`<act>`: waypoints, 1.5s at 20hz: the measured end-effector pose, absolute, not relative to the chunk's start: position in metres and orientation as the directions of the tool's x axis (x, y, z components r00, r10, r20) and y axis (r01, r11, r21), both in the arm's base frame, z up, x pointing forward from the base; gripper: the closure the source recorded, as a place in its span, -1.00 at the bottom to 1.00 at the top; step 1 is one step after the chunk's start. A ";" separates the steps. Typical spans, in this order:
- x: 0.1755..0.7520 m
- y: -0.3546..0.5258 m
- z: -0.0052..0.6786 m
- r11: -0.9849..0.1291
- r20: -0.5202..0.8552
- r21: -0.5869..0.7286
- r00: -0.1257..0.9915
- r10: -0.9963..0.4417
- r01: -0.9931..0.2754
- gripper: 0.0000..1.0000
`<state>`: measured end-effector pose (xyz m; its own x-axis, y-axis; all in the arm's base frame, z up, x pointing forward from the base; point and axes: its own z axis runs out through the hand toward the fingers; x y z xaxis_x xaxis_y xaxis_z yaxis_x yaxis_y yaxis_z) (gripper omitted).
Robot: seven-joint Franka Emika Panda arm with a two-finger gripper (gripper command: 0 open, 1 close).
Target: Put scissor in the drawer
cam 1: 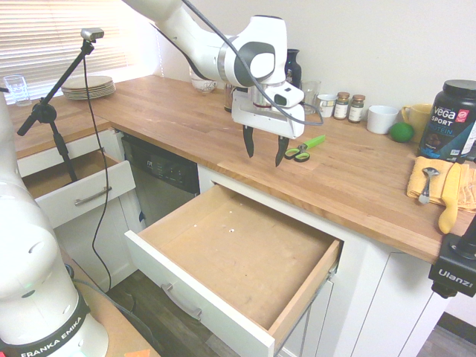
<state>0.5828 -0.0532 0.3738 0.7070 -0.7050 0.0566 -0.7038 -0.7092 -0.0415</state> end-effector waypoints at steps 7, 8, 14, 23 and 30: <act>0.648 -0.056 0.369 -0.706 0.069 -0.040 0.703 -0.708 -0.707 -1.00; 0.656 -0.056 0.369 -0.706 0.071 -0.041 0.703 -0.708 -0.707 -1.00; 0.701 -0.058 0.370 -0.707 0.086 -0.042 0.702 -0.707 -0.706 -1.00; 0.752 -0.055 0.355 -0.704 0.085 -0.026 0.700 -0.709 -0.710 -1.00; 0.765 -0.050 0.348 -0.697 0.078 -0.019 0.694 -0.716 -0.717 -1.00</act>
<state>0.7648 -0.0505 0.3482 0.6936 -0.7162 0.0776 -0.7172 -0.6966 -0.0185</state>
